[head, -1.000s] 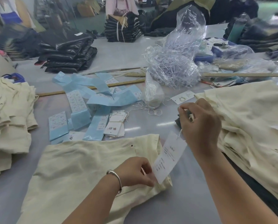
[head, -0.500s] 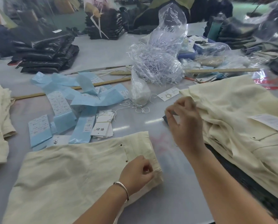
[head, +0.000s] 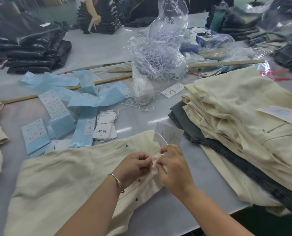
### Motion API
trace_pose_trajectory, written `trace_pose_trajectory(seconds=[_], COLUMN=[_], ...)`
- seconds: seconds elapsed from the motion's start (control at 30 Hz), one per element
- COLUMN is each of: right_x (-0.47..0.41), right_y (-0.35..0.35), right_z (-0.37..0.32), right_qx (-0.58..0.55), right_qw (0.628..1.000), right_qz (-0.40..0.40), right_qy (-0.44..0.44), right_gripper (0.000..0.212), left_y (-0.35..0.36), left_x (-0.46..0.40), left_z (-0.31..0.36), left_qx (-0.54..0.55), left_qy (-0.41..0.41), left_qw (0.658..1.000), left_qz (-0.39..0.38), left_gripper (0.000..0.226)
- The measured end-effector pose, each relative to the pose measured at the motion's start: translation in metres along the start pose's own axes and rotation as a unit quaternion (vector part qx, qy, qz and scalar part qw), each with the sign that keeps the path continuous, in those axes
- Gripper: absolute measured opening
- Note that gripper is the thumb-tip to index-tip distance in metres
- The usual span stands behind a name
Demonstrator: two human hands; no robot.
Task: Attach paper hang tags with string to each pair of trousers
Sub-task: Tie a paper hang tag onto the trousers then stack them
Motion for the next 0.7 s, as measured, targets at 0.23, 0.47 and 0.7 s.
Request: trace_pose_trajectory(seconds=[0.23, 0.47, 0.7], right_x=[0.019, 0.040, 0.045], right_y=[0.010, 0.020, 0.025], right_z=[0.016, 0.044, 0.056], right_qx=[0.024, -0.041, -0.113], right_qw=[0.991, 0.969, 0.952], right_qz=[0.067, 0.114, 0.134], right_qy=[0.110, 0.213, 0.250], right_gripper=[0.018, 0.019, 0.021], left_y=[-0.001, -0.007, -0.012], left_x=[0.005, 0.002, 0.003], left_z=[-0.008, -0.023, -0.032], left_qx=[0.016, 0.000, 0.035], left_qy=[-0.014, -0.024, -0.081], left_qw=[1.000, 0.998, 0.989], left_qz=[0.015, 0.066, 0.122], left_gripper=[0.017, 0.010, 0.007])
Point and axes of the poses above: each hand's wrist, its own x-axis away from the middle knuckle, its own y-axis out of the palm, z = x × y, the point moved 10 cm from there along -x, towards the middle knuckle
